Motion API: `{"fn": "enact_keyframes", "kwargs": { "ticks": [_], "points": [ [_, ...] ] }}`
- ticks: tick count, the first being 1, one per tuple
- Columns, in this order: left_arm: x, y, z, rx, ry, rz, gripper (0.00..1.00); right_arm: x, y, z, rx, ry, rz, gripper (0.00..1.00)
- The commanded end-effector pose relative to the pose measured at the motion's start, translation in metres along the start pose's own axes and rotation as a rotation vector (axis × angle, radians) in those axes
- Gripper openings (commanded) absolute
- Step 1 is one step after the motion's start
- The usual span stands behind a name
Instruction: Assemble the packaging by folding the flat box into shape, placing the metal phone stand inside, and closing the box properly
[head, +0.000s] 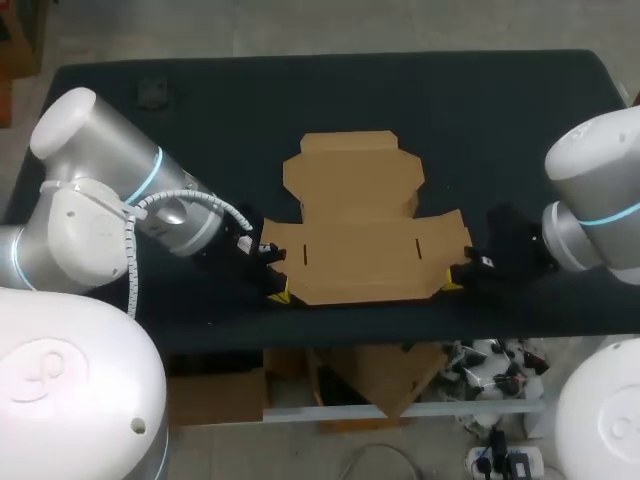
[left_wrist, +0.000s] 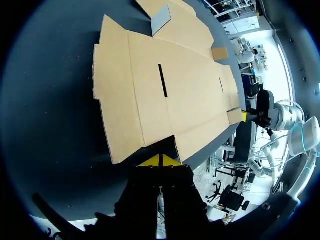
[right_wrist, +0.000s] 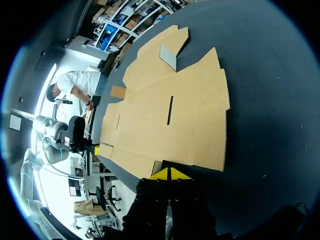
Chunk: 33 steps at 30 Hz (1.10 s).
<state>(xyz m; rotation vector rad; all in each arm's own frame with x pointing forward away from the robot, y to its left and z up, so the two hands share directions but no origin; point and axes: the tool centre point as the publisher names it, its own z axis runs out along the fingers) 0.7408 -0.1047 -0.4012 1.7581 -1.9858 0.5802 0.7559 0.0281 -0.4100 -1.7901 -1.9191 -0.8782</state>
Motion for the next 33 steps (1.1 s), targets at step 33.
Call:
{"fn": "enact_keyframes", "kwargs": {
  "ticks": [33],
  "points": [
    [0.020,-0.005,0.002,-0.017,-0.166,0.016,0.00,0.021,0.011,0.015,0.056,-0.071,-0.030,0.00]
  ]
}}
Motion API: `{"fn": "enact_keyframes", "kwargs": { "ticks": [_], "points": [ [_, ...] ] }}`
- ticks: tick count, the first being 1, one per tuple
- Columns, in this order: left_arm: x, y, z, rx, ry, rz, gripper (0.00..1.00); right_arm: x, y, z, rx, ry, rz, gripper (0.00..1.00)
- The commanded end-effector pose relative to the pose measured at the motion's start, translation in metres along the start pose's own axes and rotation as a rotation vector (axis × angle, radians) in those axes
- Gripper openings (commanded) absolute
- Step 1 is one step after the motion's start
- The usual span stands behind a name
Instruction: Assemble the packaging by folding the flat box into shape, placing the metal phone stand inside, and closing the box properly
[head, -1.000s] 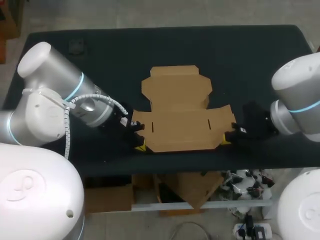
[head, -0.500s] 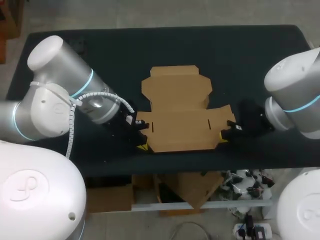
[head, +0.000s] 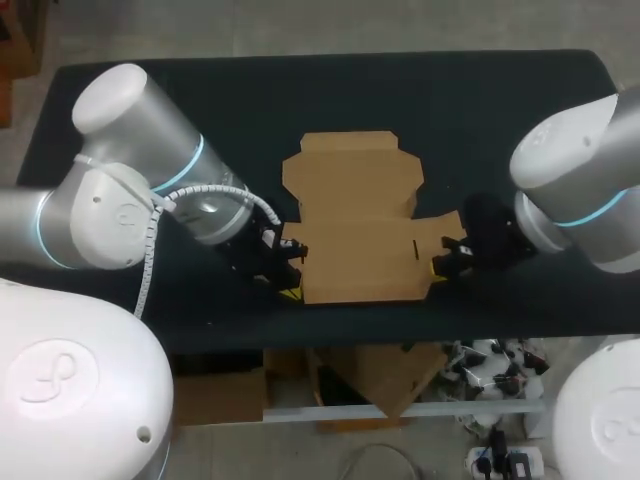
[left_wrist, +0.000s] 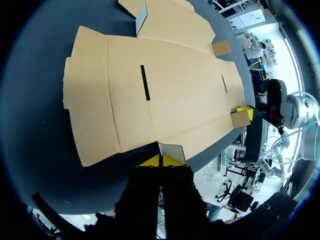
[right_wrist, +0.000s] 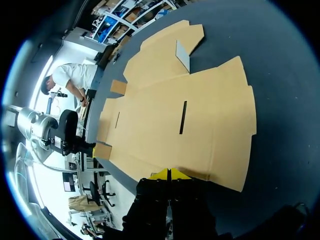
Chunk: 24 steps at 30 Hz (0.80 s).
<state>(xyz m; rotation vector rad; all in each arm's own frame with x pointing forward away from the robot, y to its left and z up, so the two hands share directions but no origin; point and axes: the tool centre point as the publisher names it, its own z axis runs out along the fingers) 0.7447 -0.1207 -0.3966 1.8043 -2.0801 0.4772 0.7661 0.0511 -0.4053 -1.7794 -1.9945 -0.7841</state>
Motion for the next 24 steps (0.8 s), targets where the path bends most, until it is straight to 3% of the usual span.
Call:
{"fn": "enact_keyframes", "kwargs": {
  "ticks": [1,24],
  "points": [
    [0.005,0.001,-0.003,-0.003,-0.053,-0.002,0.00,0.002,0.001,0.001,0.004,-0.011,0.002,0.00],
    [0.011,0.005,0.009,-0.011,-0.071,0.006,0.00,0.010,-0.003,0.007,0.031,-0.038,0.001,0.00]
  ]
}}
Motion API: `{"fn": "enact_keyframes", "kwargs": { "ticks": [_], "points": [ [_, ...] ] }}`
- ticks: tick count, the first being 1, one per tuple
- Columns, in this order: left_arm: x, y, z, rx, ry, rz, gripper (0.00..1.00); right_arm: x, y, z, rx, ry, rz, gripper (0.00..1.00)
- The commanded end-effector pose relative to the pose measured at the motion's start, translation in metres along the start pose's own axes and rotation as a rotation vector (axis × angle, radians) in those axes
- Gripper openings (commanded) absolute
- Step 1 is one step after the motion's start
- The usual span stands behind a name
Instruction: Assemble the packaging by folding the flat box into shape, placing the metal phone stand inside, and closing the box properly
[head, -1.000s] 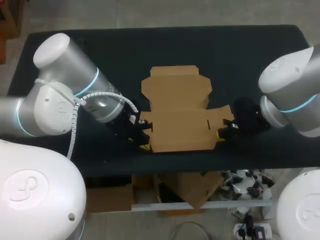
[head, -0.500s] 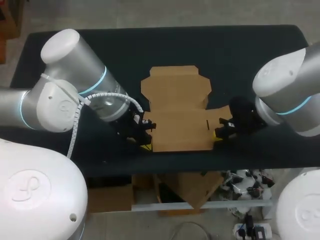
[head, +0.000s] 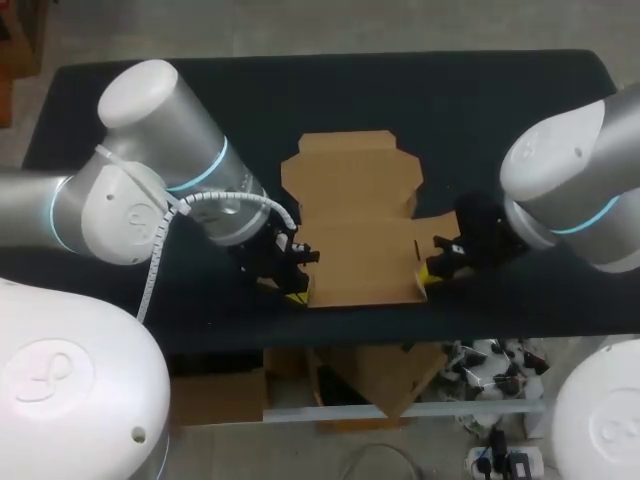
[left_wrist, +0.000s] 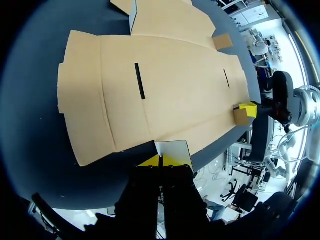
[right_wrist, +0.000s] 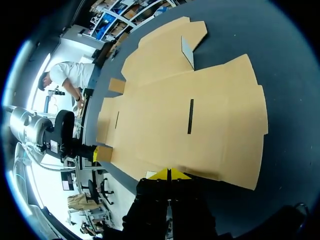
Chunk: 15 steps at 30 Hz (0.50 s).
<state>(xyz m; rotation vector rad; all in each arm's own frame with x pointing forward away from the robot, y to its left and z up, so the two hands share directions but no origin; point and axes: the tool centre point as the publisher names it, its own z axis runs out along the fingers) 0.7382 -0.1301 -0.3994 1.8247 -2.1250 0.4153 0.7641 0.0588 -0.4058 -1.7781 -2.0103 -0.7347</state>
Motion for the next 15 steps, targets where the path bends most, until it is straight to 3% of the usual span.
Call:
{"fn": "enact_keyframes", "kwargs": {
  "ticks": [1,15],
  "points": [
    [0.0035,-0.0002,0.0019,0.003,-0.012,-0.002,0.00,0.0047,-0.0024,0.0022,0.004,-0.018,0.002,0.00],
    [0.0043,0.0043,0.0011,0.015,-0.014,-0.002,0.00,0.0025,-0.0094,0.0055,0.029,-0.035,0.018,0.00]
  ]
}}
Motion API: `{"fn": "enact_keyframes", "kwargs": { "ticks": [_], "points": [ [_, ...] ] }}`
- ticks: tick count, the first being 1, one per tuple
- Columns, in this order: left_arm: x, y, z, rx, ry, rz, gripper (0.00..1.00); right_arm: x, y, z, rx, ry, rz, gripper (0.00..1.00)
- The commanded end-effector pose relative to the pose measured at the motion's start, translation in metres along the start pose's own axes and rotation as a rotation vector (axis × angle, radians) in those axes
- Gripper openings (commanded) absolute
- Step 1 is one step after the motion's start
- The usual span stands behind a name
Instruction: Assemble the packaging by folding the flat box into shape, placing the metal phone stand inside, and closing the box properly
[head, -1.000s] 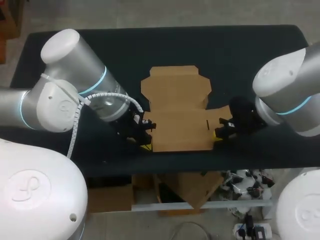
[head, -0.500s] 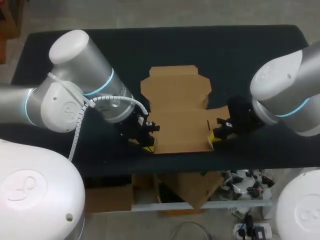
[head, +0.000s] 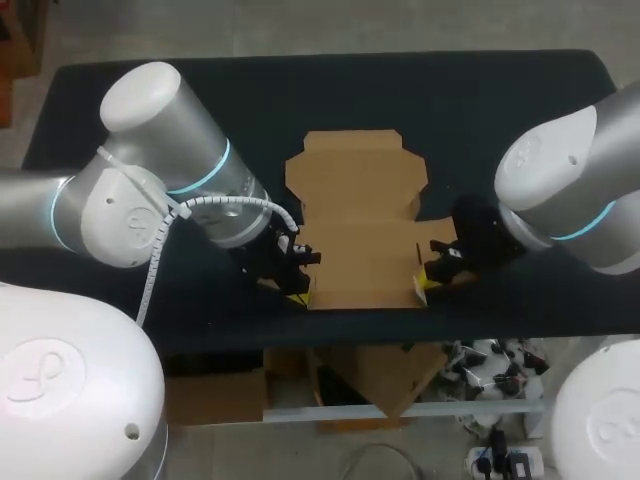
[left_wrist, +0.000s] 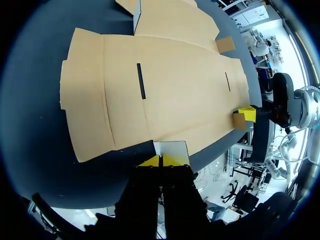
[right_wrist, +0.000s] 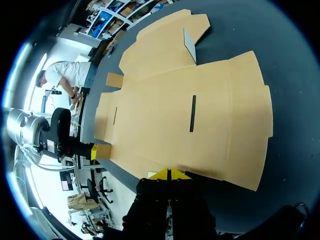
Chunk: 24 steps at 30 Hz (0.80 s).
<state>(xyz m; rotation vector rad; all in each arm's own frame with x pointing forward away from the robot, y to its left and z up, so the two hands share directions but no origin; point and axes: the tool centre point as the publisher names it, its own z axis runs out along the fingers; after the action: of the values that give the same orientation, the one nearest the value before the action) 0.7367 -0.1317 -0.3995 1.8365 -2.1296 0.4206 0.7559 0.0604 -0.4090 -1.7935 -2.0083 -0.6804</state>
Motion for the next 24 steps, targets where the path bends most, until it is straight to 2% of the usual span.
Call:
{"fn": "enact_keyframes", "kwargs": {
  "ticks": [1,24],
  "points": [
    [0.0030,0.0037,0.0007,0.004,-0.006,0.001,0.00,0.0021,-0.0009,0.0032,0.002,-0.014,0.001,0.00],
    [0.0117,0.0062,0.0050,0.023,-0.008,0.022,0.00,0.0039,0.0033,0.0076,0.016,-0.031,-0.002,0.00]
  ]
}}
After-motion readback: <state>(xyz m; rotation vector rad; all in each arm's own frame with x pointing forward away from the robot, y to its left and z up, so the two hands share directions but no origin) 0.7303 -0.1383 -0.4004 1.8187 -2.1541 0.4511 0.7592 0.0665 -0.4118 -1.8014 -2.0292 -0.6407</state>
